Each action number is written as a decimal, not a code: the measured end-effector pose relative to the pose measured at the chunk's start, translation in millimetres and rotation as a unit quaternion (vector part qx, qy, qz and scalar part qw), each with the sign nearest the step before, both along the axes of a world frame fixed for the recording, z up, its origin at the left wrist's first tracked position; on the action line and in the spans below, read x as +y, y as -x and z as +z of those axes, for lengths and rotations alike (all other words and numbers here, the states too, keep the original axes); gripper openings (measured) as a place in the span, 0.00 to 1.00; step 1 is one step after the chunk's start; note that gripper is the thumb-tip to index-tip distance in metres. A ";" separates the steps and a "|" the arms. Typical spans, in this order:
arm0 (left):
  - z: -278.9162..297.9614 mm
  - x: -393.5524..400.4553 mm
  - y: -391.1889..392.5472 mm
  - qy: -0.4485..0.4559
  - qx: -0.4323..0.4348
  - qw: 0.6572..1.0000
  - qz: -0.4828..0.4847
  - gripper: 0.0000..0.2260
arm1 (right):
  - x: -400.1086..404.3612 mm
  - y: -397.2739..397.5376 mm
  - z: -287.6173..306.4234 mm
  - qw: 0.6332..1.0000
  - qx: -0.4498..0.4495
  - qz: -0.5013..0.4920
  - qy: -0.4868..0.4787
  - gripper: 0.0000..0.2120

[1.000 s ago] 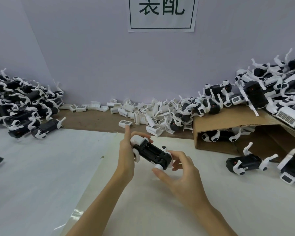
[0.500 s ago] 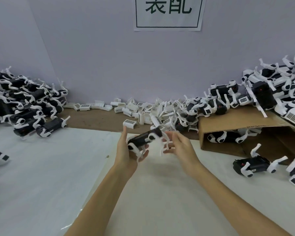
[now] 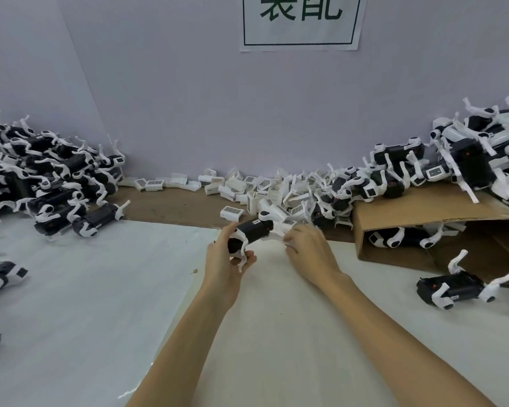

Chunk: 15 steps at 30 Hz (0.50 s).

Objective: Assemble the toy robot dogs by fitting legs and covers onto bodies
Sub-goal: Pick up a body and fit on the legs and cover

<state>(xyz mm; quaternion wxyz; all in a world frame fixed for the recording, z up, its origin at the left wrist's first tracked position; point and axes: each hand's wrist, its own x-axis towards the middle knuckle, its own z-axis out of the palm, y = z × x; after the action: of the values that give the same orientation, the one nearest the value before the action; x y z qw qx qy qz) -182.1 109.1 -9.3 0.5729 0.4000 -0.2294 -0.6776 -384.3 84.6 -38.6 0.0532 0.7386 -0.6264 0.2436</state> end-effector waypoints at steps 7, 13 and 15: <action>1.1 -1.0 -4.7 0.021 0.011 0.999 0.032 0.10 | 35.8 10.6 6.8 0.920 -0.386 -0.026 0.058 0.10; -0.8 2.2 -2.3 0.048 -0.061 0.996 -0.033 0.12 | 79.8 29.5 10.7 0.798 -0.596 -0.056 0.062 0.06; -0.7 4.3 0.8 0.061 -0.074 0.994 -0.052 0.11 | 94.7 32.5 6.0 0.746 -0.662 -0.057 0.047 0.05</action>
<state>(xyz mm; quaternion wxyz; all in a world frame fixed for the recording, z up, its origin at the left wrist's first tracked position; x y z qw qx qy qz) -182.9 113.5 -10.1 0.5415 0.4011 -0.3326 -0.6597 -416.8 179.4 -32.6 -0.3264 0.3510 -0.5329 0.6974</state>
